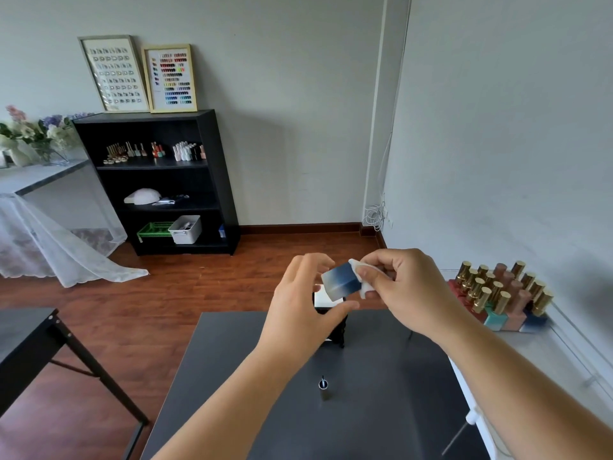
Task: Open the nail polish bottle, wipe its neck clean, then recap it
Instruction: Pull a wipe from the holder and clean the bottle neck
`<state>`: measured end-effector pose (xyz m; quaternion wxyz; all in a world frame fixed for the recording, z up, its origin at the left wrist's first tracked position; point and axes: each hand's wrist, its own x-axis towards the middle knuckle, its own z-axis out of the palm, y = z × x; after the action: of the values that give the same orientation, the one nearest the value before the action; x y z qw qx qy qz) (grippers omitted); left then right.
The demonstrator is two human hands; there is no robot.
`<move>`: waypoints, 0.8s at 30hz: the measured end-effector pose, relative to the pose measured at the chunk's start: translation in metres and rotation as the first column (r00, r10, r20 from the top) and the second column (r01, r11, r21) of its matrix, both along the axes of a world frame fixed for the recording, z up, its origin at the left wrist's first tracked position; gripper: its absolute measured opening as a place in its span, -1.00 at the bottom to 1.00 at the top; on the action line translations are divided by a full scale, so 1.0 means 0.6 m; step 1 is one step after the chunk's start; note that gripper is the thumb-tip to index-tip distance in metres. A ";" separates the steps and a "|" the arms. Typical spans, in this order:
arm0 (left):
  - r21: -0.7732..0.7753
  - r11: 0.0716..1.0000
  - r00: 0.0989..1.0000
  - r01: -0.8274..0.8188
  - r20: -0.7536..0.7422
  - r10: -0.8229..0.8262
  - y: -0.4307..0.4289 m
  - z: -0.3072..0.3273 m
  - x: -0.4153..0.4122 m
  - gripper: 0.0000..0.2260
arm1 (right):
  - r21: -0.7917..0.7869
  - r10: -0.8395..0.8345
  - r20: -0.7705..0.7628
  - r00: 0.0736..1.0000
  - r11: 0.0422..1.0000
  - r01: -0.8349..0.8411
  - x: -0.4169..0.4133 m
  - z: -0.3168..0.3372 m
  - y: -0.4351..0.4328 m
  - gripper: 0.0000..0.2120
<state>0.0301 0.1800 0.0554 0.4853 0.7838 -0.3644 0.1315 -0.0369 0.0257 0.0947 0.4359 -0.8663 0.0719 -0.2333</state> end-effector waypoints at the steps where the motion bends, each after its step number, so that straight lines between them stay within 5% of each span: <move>1: 0.017 1.000 0.995 -0.017 0.103 0.016 -0.001 -0.004 0.000 -0.61 | 0.003 0.005 -0.006 1.000 1.000 -0.005 0.000 0.000 0.002 -0.82; 5: -0.050 0.999 0.989 0.012 0.145 -0.005 0.005 -0.005 0.004 -0.78 | 0.059 0.059 -0.017 0.998 0.997 -0.058 -0.003 0.001 0.003 -0.82; 9: -0.167 0.977 0.943 0.136 -0.281 -0.179 0.007 0.006 0.001 -0.93 | -0.064 0.083 0.003 0.997 0.994 -0.083 -0.008 0.010 0.001 -0.87; 12: -0.421 0.874 0.629 0.242 -0.618 -0.472 0.008 0.016 0.001 -0.82 | -0.086 0.145 0.022 0.989 0.986 -0.143 -0.011 0.017 0.001 -0.87; 14: -0.557 0.799 0.340 0.225 -0.724 -0.600 0.010 0.025 0.000 -0.75 | -0.113 0.171 0.041 0.984 0.980 -0.165 -0.013 0.018 0.002 -0.88; 15: -0.565 0.796 0.280 0.218 -0.745 -0.606 0.012 0.028 -0.001 -0.73 | -0.133 0.173 0.052 0.984 0.977 -0.165 -0.014 0.017 0.003 -0.88; 17: -0.496 0.841 0.402 0.214 -0.740 -0.539 0.008 0.025 0.001 -0.72 | -0.142 0.155 0.062 0.986 0.979 -0.145 -0.013 0.016 0.003 -0.88; 21: -0.189 0.980 0.928 0.061 -0.352 -0.125 -0.002 0.011 -0.007 -0.60 | -0.128 0.064 0.059 0.996 0.990 -0.056 -0.008 0.014 0.000 -0.87; 24: -0.003 1.000 0.992 -0.021 0.123 0.021 -0.005 0.000 -0.009 -0.63 | -0.083 0.053 0.043 0.998 0.995 -0.049 -0.007 0.012 0.002 -0.84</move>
<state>0.0247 0.1770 0.0556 0.4612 0.7777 -0.3851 0.1849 -0.0410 0.0268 0.1022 0.4072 -0.8796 0.0304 -0.2442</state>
